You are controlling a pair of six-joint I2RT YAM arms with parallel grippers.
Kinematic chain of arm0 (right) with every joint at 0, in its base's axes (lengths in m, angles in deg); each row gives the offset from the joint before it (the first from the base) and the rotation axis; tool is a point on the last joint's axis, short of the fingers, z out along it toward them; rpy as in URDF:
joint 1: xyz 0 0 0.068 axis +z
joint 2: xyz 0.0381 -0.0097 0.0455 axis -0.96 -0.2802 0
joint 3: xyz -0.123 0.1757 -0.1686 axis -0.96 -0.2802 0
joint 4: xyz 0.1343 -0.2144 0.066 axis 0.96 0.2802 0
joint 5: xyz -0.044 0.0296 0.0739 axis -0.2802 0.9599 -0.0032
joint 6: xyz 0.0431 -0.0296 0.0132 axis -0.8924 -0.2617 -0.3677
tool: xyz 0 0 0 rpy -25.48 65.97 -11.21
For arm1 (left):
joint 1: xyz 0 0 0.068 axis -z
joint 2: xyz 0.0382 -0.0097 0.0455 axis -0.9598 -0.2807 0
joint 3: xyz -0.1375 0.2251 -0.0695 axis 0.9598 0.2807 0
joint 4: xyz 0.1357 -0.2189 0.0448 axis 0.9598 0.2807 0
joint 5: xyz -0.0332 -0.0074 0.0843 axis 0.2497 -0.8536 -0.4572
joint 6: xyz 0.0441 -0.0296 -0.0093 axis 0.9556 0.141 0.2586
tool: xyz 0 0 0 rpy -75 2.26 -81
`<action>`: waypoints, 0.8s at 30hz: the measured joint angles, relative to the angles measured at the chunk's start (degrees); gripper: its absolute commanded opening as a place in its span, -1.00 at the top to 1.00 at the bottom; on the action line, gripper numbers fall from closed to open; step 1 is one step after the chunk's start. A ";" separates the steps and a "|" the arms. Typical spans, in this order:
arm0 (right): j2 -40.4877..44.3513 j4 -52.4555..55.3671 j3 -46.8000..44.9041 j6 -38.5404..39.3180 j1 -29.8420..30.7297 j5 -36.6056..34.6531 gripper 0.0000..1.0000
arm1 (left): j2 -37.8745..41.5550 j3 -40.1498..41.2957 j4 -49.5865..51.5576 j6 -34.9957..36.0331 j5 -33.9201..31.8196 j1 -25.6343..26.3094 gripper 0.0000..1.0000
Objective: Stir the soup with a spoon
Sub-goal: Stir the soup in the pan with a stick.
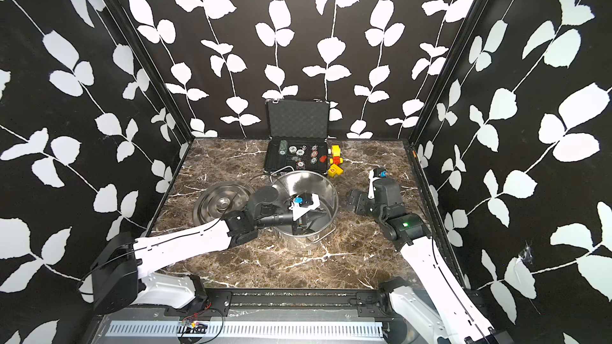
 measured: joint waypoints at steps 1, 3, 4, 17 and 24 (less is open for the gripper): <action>0.00 -0.13 -0.28 -0.22 0.00 0.20 -0.98 | 0.85 0.79 -0.04 0.04 -0.96 -0.02 1.00; -0.07 -0.46 -0.68 -0.44 0.00 0.46 -0.98 | 2.54 2.32 -0.28 0.15 -2.69 -0.37 1.00; -0.09 -0.59 -0.79 -0.57 0.00 0.59 -0.98 | 3.28 2.97 -0.46 0.11 -3.39 -0.66 1.00; -0.20 -1.03 -0.90 -0.90 0.00 1.05 -0.98 | 13.70 12.48 -4.42 -5.49 -6.08 -12.85 1.00; -0.15 -1.62 -1.53 -1.09 0.00 1.09 -0.98 | 12.72 13.11 -8.96 -8.50 -11.87 -16.55 1.00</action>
